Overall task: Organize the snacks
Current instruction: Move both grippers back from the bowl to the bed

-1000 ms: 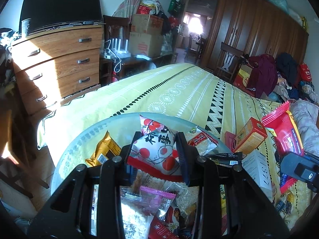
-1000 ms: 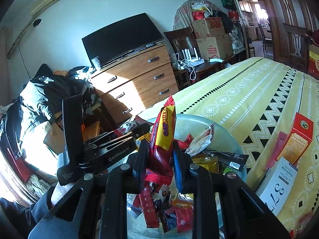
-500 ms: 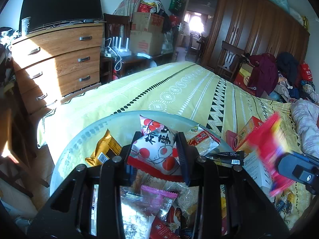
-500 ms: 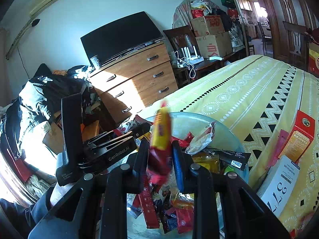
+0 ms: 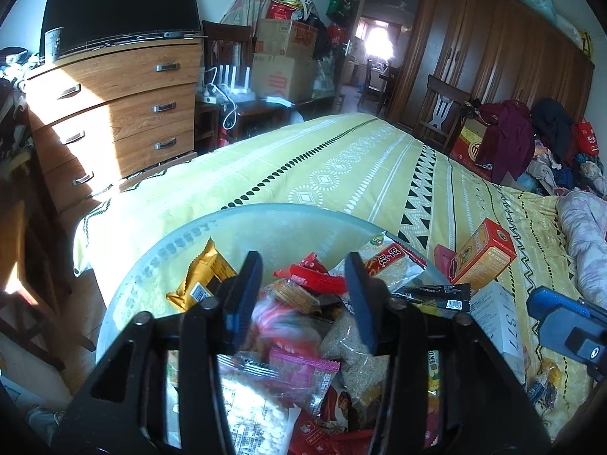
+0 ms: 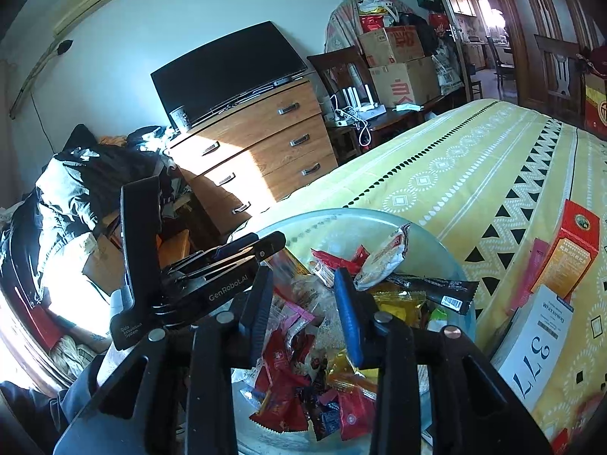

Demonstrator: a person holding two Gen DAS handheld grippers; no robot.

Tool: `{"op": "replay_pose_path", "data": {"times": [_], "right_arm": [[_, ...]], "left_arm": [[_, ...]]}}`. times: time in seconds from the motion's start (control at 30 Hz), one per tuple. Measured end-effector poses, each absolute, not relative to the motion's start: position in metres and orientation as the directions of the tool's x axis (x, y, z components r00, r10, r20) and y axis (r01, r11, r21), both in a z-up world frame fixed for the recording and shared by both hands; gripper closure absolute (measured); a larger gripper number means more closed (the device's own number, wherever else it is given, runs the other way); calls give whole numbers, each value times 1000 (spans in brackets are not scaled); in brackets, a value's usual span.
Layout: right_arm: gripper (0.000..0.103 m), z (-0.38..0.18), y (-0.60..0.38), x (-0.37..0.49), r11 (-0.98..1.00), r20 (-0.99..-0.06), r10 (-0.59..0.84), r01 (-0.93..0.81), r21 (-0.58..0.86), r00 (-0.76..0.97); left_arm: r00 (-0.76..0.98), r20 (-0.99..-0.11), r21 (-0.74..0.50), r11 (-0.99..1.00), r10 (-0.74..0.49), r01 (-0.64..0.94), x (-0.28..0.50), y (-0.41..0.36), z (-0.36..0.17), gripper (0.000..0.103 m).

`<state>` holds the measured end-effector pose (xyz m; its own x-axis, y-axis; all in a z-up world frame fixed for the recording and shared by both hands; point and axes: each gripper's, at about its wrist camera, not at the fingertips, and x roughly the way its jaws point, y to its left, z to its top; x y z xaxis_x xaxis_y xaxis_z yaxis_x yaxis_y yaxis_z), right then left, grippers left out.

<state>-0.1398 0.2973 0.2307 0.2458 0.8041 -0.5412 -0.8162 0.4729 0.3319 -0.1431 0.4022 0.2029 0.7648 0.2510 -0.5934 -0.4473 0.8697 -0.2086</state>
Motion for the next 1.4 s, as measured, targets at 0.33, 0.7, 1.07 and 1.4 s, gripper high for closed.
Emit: {"op": "replay_pose_path", "data": {"times": [0.33,0.7,1.07,1.4], "right_arm": [[33,230,284,-145,492,-539,801,-799,345,261],[19,254,235,-175,549,-477,785,-800,240,395],[0,235,103,-242,801,-410,546,-599,-2,731],[0,141,-45,-253,920,-613,383,-342,189,691]], "left_arm": [[744,-603,-179,860,289,-479,-143,398,205,0],[747,-592,-152,868,304,-473,-145,373,216,0],[890,-448,-203,961,80,-189,-149,284,249,0],[792,-501,-132,935,-349,329,-132,107,233,0]]}}
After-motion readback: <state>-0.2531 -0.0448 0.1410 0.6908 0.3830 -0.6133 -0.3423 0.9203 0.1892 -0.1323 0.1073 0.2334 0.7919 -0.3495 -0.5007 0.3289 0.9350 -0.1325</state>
